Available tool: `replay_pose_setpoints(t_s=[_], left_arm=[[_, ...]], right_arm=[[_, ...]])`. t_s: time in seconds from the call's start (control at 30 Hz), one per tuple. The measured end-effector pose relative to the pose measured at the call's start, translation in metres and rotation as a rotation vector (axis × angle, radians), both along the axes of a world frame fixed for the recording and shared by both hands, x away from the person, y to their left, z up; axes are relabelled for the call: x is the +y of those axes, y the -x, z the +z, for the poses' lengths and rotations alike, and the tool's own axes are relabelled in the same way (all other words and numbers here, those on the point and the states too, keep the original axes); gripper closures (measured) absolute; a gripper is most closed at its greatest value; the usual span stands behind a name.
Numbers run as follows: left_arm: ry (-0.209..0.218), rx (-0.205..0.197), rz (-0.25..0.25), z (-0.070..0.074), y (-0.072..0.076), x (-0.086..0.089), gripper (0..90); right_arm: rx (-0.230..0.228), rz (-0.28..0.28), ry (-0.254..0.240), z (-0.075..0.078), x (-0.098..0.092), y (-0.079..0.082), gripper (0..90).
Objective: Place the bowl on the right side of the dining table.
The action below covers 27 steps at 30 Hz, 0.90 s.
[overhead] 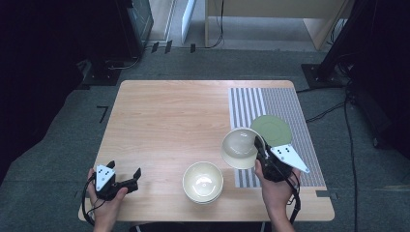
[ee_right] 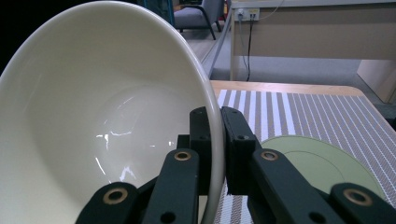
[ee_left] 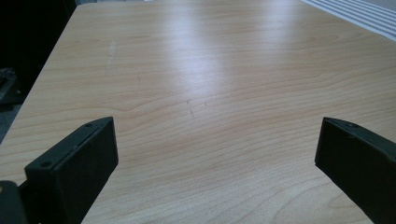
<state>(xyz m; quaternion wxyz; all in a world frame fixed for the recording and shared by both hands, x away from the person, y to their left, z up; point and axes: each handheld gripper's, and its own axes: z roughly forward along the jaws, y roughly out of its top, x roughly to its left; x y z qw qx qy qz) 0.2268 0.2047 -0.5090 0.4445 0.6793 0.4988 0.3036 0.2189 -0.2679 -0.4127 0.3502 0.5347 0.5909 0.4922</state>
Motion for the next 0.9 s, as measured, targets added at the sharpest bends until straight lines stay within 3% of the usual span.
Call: replay_pose_setpoints(t_s=[0.53, 0.73, 0.9], left_arm=[[-0.011, 0.022, 0.006, -0.002, -0.003, -0.002, 0.0], [0.025, 0.036, 0.019, -0.002, -0.005, 0.002, 0.0], [0.025, 0.039, 0.017, -0.002, -0.005, 0.002, 0.0]], right_arm=[[-0.001, -0.060, -0.013, 0.004, -0.022, -0.005, 84.6], [0.002, -0.073, -0.016, 0.004, -0.028, -0.005, 84.7], [0.002, -0.091, -0.020, 0.004, -0.033, -0.007, 84.6]])
